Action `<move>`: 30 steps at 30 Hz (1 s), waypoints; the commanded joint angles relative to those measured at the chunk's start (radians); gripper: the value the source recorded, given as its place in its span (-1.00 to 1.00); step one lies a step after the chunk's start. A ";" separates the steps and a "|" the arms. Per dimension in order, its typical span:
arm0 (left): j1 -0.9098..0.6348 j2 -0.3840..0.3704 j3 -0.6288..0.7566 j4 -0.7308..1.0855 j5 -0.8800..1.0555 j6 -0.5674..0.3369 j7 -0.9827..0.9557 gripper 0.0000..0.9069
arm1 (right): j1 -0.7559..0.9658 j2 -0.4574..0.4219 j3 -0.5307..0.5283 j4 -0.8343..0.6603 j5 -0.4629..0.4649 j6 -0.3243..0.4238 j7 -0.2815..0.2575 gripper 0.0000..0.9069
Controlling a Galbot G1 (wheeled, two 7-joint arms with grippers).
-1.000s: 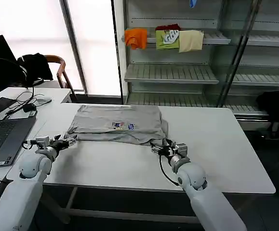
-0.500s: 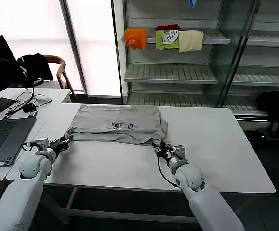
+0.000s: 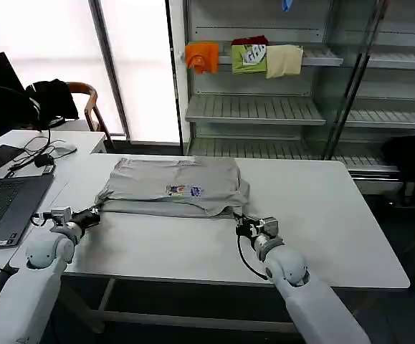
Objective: Fold and organize the clothes.
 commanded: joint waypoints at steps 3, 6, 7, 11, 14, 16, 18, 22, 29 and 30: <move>0.245 0.028 -0.071 -0.363 -0.046 0.066 -0.112 -0.98 | -0.111 -0.121 0.020 0.195 0.042 -0.013 0.010 -1.00; 0.339 0.027 -0.099 -0.443 -0.049 0.073 -0.162 -0.98 | -0.190 -0.167 0.046 0.277 0.053 -0.013 0.011 -1.00; 0.374 0.024 -0.112 -0.474 -0.052 0.073 -0.198 -0.98 | -0.223 -0.183 0.056 0.301 0.053 -0.013 0.010 -1.00; 0.476 0.014 -0.140 -0.546 -0.066 0.074 -0.284 -0.98 | -0.335 -0.227 0.103 0.374 0.056 -0.004 0.005 -1.00; 0.554 -0.004 -0.146 -0.608 -0.077 0.074 -0.379 -0.96 | -0.398 -0.249 0.135 0.401 0.055 0.008 -0.002 -1.00; 0.599 -0.019 -0.150 -0.665 -0.078 0.076 -0.428 -0.96 | -0.455 -0.270 0.164 0.426 0.056 0.016 -0.007 -1.00; 0.632 -0.029 -0.148 -0.716 -0.076 0.081 -0.464 -0.96 | -0.500 -0.288 0.183 0.452 0.055 0.025 -0.012 -1.00; 0.701 -0.042 -0.146 -0.775 -0.060 0.079 -0.517 -0.96 | -0.603 -0.304 0.205 0.492 0.044 0.041 -0.007 -1.00; 0.729 -0.044 -0.139 -0.812 -0.040 0.084 -0.544 -0.80 | -0.673 -0.280 0.204 0.519 0.012 0.059 0.006 -1.00; 0.727 -0.044 -0.137 -0.811 -0.035 0.084 -0.544 -0.47 | -0.679 -0.277 0.199 0.517 0.003 0.062 0.011 -0.58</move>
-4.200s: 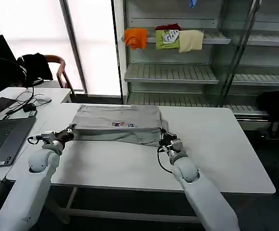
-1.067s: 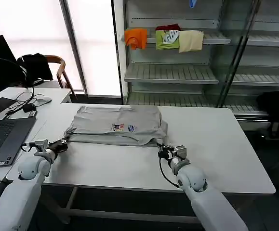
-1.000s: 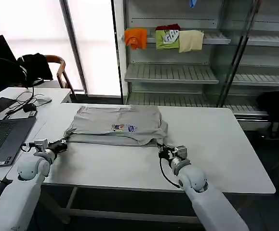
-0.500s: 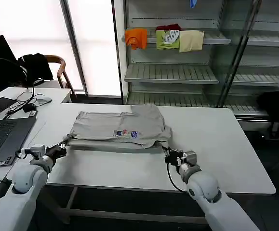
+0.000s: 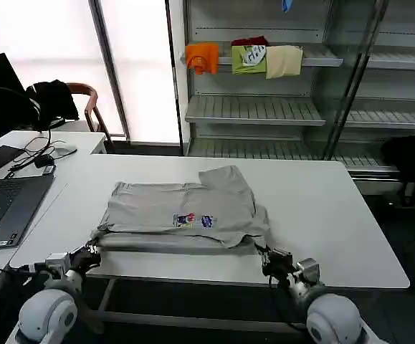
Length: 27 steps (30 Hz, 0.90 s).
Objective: Fold and organize the clothes.
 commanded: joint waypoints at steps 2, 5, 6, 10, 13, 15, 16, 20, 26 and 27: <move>0.138 -0.012 -0.005 -0.148 0.023 0.021 -0.124 1.00 | -0.162 -0.019 0.029 0.073 -0.025 0.024 0.020 1.00; 0.120 -0.012 -0.002 -0.141 0.043 0.021 -0.125 1.00 | -0.159 -0.002 0.031 0.077 -0.021 0.035 0.042 1.00; 0.116 -0.012 -0.002 -0.148 0.055 0.021 -0.124 1.00 | -0.160 0.003 0.035 0.088 -0.018 0.037 0.055 1.00; 0.114 -0.006 -0.016 -0.197 0.126 0.020 -0.118 1.00 | -0.177 -0.008 0.066 0.143 -0.010 0.031 0.064 1.00; 0.103 0.012 -0.045 -0.251 0.141 0.021 -0.114 1.00 | -0.181 -0.031 0.106 0.197 0.010 0.022 0.072 1.00; 0.081 0.025 -0.055 -0.276 0.166 0.021 -0.101 1.00 | -0.164 -0.048 0.156 0.244 0.056 0.005 0.087 1.00; 0.069 0.030 -0.056 -0.286 0.168 0.020 -0.089 1.00 | -0.148 -0.052 0.185 0.262 0.077 -0.011 0.093 1.00; -0.031 0.039 -0.026 -0.281 0.149 -0.002 -0.047 1.00 | -0.010 -0.047 0.232 0.295 0.159 -0.075 0.121 1.00; -0.221 0.032 0.054 -0.187 0.116 -0.009 0.018 1.00 | 0.272 -0.017 0.175 0.152 0.162 -0.086 0.072 1.00; -0.284 0.031 0.084 -0.147 0.113 -0.010 0.024 1.00 | 0.366 0.000 0.142 0.080 0.160 -0.086 0.060 1.00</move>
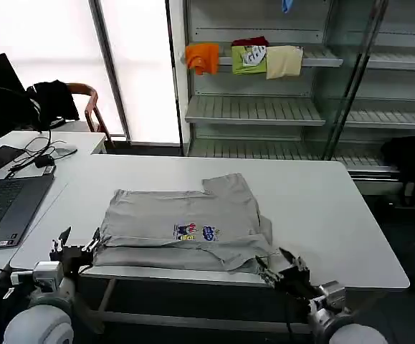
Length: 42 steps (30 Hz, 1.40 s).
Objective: Fold and organize the clothes.
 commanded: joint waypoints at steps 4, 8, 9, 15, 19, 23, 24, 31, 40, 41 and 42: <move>-0.436 -0.002 0.170 0.230 -0.068 -0.010 0.078 1.00 | 0.625 0.102 -0.161 -0.436 0.057 -0.023 -0.063 1.00; -0.535 -0.011 0.217 0.390 -0.093 -0.009 0.123 1.00 | 0.852 0.176 -0.306 -0.715 0.006 0.041 -0.149 1.00; -0.577 -0.017 0.230 0.445 -0.093 -0.009 0.145 1.00 | 0.902 0.193 -0.328 -0.780 -0.006 0.043 -0.171 1.00; -0.689 -0.030 0.269 0.653 -0.093 -0.010 0.221 1.00 | 1.066 0.329 -0.429 -1.194 -0.172 0.115 -0.302 1.00; -0.736 -0.039 0.296 0.731 -0.093 0.005 0.247 1.00 | 1.112 0.398 -0.444 -1.336 -0.256 0.098 -0.377 1.00; -0.758 -0.046 0.313 0.775 -0.085 0.017 0.278 1.00 | 1.159 0.498 -0.390 -1.490 -0.317 0.067 -0.377 1.00; -0.759 -0.045 0.315 0.781 -0.081 0.018 0.287 1.00 | 1.167 0.509 -0.382 -1.523 -0.319 0.077 -0.377 1.00; -0.765 -0.034 0.328 0.820 -0.046 0.023 0.337 1.00 | 1.194 0.548 -0.338 -1.649 -0.393 0.117 -0.438 1.00; -0.825 -0.041 0.337 0.968 -0.006 0.025 0.386 1.00 | 1.195 0.568 -0.330 -1.687 -0.421 0.084 -0.448 1.00; -0.829 -0.040 0.339 0.979 -0.003 0.025 0.395 1.00 | 1.194 0.568 -0.329 -1.688 -0.420 0.084 -0.447 1.00; -0.830 -0.039 0.339 0.983 0.007 0.024 0.403 1.00 | 1.194 0.568 -0.328 -1.689 -0.421 0.085 -0.448 1.00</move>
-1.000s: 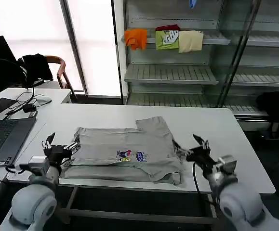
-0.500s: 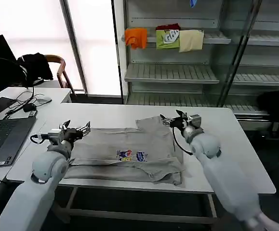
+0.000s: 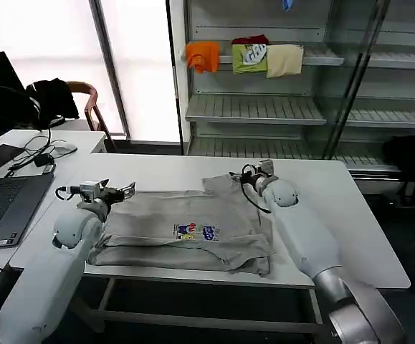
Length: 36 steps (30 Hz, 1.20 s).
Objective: Fold and organize the clothes.
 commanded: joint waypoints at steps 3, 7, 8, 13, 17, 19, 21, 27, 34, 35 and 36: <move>-0.082 -0.005 0.021 0.196 0.056 0.003 0.089 1.00 | 0.058 0.056 0.004 -0.150 -0.062 -0.002 -0.040 1.00; -0.090 -0.014 0.020 0.208 0.057 0.003 0.091 1.00 | 0.056 0.058 0.006 -0.152 -0.065 -0.002 -0.041 1.00; -0.092 -0.018 0.019 0.217 0.057 0.003 0.092 1.00 | 0.056 0.059 0.007 -0.151 -0.064 -0.002 -0.041 1.00; -0.096 -0.030 0.010 0.250 0.069 0.002 0.102 1.00 | 0.044 0.059 0.008 -0.146 -0.064 -0.004 -0.043 1.00; -0.102 -0.033 -0.012 0.298 0.076 0.000 0.127 1.00 | 0.031 0.055 0.007 -0.131 -0.064 -0.007 -0.044 1.00; -0.102 -0.031 -0.016 0.306 0.078 -0.001 0.139 1.00 | 0.030 0.053 0.006 -0.130 -0.064 -0.008 -0.046 1.00; -0.103 -0.033 -0.020 0.309 0.078 -0.001 0.146 1.00 | 0.029 0.052 0.006 -0.130 -0.064 -0.009 -0.048 1.00; -0.098 -0.042 -0.037 0.333 0.085 -0.002 0.176 1.00 | 0.009 0.041 0.000 -0.098 -0.066 -0.022 -0.051 0.98; -0.086 -0.043 -0.045 0.323 0.088 -0.002 0.201 -0.09 | -0.011 0.022 -0.003 -0.079 -0.068 -0.040 -0.065 -0.27; -0.086 -0.040 -0.047 0.321 0.086 -0.002 0.204 -0.56 | -0.017 0.017 -0.005 -0.075 -0.068 -0.042 -0.066 -0.98; -0.086 -0.039 -0.046 0.319 0.085 -0.002 0.206 -0.82 | -0.018 0.015 -0.005 -0.074 -0.069 -0.042 -0.067 -1.00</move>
